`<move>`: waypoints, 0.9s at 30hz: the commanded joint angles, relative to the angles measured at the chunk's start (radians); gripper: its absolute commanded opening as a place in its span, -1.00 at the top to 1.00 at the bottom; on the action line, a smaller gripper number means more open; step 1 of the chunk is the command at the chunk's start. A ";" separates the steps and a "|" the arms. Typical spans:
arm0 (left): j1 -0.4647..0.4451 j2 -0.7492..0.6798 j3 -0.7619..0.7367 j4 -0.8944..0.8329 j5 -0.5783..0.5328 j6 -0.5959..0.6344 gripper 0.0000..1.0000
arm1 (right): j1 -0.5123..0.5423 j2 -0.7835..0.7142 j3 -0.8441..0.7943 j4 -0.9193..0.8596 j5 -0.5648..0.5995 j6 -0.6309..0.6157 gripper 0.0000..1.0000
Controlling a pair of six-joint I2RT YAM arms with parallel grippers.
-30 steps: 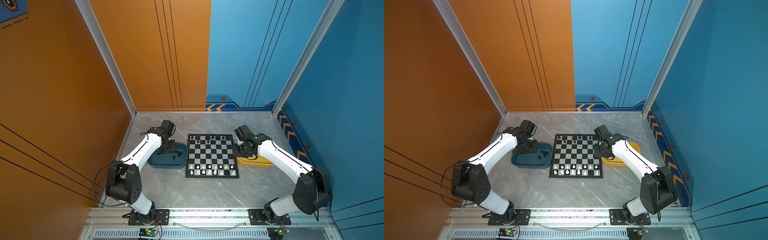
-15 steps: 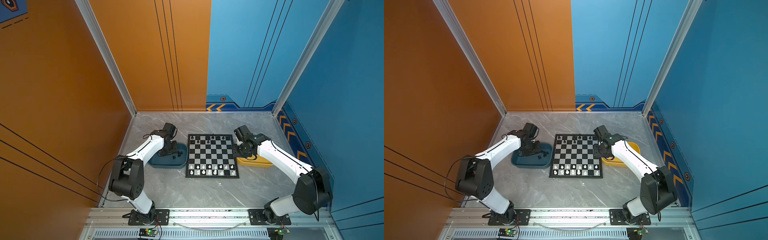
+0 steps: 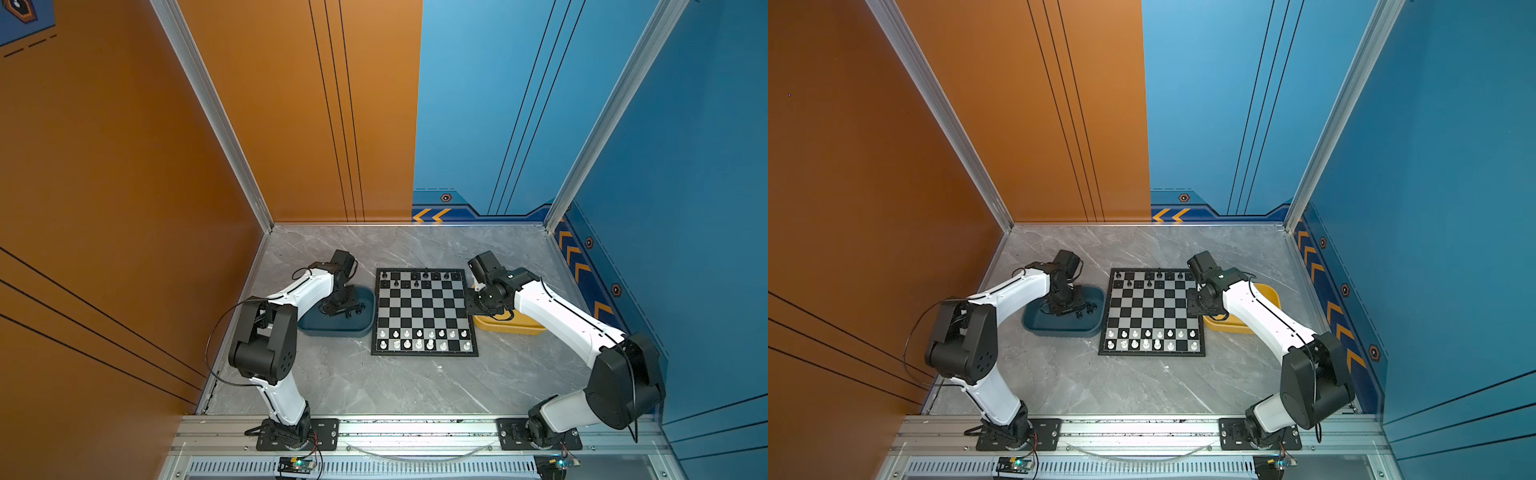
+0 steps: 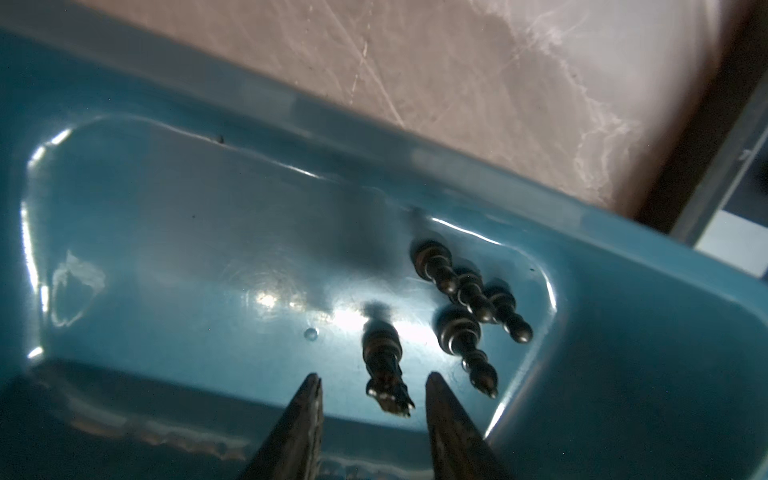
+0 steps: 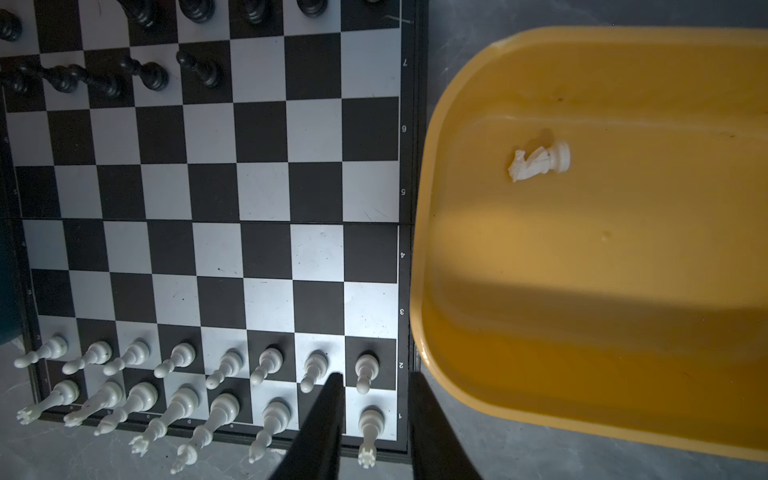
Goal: Set up the chess pieces on the board
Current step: 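Lower the left gripper into the teal tray and grasp another black pawn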
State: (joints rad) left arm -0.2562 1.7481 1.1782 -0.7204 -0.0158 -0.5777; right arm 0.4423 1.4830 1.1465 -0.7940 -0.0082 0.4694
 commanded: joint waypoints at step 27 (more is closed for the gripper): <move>-0.011 0.059 0.020 0.005 0.009 -0.008 0.46 | 0.001 -0.007 -0.017 0.011 -0.003 0.005 0.41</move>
State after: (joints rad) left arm -0.2584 1.7947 1.1793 -0.7055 -0.0139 -0.5846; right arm 0.4423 1.4830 1.1427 -0.7914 -0.0082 0.4694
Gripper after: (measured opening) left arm 0.275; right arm 0.296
